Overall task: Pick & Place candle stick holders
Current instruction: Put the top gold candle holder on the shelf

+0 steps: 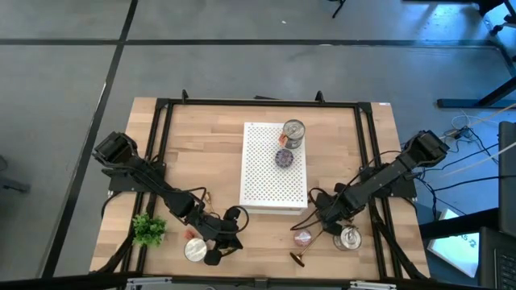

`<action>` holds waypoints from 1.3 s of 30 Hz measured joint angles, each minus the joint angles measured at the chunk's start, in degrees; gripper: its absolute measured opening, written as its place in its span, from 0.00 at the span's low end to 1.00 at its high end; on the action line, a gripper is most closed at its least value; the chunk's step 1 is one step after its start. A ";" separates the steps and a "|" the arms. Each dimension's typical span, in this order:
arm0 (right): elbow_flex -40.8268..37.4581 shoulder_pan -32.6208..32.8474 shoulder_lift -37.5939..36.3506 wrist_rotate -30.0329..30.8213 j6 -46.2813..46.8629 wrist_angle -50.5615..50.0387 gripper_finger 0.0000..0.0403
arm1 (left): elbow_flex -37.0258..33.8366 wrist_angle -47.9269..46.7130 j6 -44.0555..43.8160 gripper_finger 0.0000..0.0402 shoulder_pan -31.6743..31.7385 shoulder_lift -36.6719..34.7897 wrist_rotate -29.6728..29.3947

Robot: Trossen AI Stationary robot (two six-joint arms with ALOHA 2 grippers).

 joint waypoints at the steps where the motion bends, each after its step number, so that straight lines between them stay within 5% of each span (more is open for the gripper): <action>1: 0.63 0.04 0.00 -0.33 0.06 -0.92 0.04 | 0.00 0.00 0.00 0.01 0.01 0.00 0.00; 9: 9.48 0.00 0.00 4.74 4.06 -12.38 0.04 | 0.00 0.02 0.00 0.01 0.02 0.00 0.00; 21: 24.68 0.00 -0.09 12.11 21.09 -46.10 0.04 | 0.00 0.00 0.00 0.01 0.00 0.00 0.00; 39: 34.94 2.81 -0.90 42.52 18.53 -46.07 0.04 | 0.00 0.02 0.02 0.01 0.00 0.00 -0.44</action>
